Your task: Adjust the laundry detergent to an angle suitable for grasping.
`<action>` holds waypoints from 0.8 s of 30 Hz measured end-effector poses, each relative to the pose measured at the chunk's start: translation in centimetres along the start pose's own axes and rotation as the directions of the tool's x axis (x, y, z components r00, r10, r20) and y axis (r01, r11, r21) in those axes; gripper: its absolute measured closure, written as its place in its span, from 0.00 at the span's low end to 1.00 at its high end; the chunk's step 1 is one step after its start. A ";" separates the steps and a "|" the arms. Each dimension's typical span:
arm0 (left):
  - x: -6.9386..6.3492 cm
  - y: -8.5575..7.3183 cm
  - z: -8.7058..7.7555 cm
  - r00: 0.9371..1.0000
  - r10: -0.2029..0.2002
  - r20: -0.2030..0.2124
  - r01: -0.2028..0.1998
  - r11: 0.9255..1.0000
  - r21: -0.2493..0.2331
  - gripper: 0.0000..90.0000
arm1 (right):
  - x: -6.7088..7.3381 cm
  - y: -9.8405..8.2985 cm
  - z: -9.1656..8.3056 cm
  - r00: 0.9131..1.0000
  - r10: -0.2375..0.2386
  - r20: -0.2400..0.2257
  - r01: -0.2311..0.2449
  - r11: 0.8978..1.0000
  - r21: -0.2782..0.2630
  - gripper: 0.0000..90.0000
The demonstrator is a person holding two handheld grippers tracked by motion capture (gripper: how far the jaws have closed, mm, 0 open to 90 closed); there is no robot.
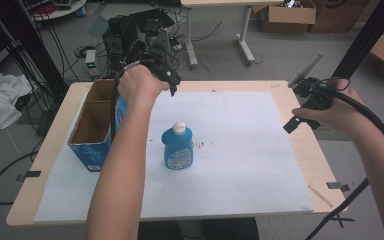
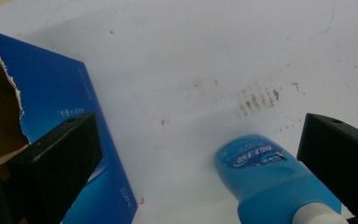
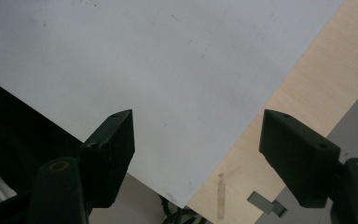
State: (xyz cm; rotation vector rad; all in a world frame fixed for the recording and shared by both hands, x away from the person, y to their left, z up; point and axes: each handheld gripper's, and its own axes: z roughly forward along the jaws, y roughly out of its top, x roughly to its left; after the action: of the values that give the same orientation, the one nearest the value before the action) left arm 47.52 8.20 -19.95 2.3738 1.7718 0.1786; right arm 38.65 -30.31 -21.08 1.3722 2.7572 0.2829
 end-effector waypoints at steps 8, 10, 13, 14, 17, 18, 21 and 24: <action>0.3 -0.3 -0.2 1.000 -0.008 -0.003 0.008 1.000 -0.012 0.01 | -0.1 0.0 0.1 1.000 -0.001 -0.004 0.001 1.000 -0.004 0.29; 0.4 -0.3 -0.3 1.000 -0.004 -0.003 0.004 1.000 -0.010 0.01 | 0.0 0.0 0.1 1.000 -0.006 -0.005 0.006 1.000 -0.005 0.29; 0.5 -0.5 -0.4 1.000 -0.009 -0.007 0.009 1.000 -0.014 0.01 | 0.1 0.2 0.2 1.000 -0.011 -0.005 0.011 1.000 -0.004 0.29; 0.6 -0.5 -0.5 1.000 -0.011 -0.001 0.011 1.000 -0.017 0.01 | 0.2 0.3 0.4 1.000 -0.014 -0.010 0.014 1.000 -0.002 0.29; 0.6 -0.6 -0.6 1.000 -0.014 0.000 0.014 1.000 -0.025 0.01 | 0.2 0.3 0.4 1.000 -0.014 -0.010 0.014 1.000 0.004 0.29; 0.6 -0.7 -0.5 1.000 -0.006 -0.002 0.006 1.000 -0.013 0.01 | 0.2 0.2 0.5 1.000 -0.013 -0.009 0.013 1.000 0.000 0.29; 0.6 -0.7 -0.6 1.000 -0.001 -0.005 0.001 1.000 -0.017 0.01 | 0.2 0.2 0.6 1.000 -0.010 -0.012 0.010 1.000 0.004 0.29; 0.4 -0.8 -0.7 1.000 0.003 -0.002 -0.003 1.000 -0.019 0.01 | 0.1 0.1 0.6 1.000 -0.008 -0.012 0.008 1.000 0.003 0.29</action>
State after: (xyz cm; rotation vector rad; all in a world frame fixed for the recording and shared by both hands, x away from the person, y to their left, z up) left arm 46.72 8.85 -19.43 2.3645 1.7592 0.1974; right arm 38.71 -30.08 -21.62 1.3649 2.7732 0.2884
